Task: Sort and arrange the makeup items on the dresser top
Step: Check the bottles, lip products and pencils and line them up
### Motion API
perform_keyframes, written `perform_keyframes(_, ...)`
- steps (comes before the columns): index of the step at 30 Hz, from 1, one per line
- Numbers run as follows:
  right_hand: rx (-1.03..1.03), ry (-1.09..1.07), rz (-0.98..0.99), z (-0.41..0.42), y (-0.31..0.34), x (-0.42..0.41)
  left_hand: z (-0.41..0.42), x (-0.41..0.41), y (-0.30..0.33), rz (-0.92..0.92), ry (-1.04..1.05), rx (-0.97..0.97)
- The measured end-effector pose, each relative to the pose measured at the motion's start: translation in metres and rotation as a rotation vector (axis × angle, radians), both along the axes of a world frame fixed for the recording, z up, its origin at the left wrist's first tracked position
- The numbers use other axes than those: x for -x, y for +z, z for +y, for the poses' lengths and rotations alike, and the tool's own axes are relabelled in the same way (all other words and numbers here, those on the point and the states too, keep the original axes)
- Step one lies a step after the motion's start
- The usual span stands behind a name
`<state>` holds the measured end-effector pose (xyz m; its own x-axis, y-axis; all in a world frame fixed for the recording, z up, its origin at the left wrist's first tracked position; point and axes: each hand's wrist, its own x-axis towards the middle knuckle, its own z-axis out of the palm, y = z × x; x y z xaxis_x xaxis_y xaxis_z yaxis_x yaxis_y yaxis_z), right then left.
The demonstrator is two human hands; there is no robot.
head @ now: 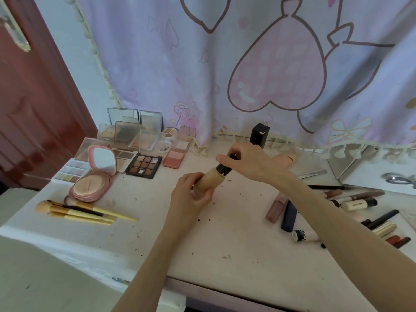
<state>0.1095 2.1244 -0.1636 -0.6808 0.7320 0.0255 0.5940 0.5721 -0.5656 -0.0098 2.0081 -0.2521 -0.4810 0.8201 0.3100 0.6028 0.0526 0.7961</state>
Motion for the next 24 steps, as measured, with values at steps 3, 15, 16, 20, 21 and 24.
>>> perform_keyframes(3,0.156,0.126,0.088,0.004,0.005,-0.009,-0.001,0.000,0.000,-0.032,0.006,-0.016)
perform_keyframes(15,0.162,0.158,0.093,0.003,-0.007,-0.021,0.001,-0.002,0.000,0.029,-0.041,0.000)
perform_keyframes(16,0.217,0.144,0.113,0.003,-0.008,-0.023,0.001,-0.002,0.000,0.032,-0.043,-0.002)
perform_keyframes(20,0.092,-0.103,0.000,-0.003,-0.019,-0.016,0.001,-0.002,0.000,0.053,-0.047,-0.003)
perform_keyframes(21,0.050,-0.133,-0.015,-0.003,-0.021,-0.014,0.001,-0.003,0.000,0.053,-0.043,-0.005)
perform_keyframes(24,0.103,-0.044,0.072,-0.002,-0.019,-0.019,0.001,-0.003,-0.001,0.060,-0.038,-0.012)
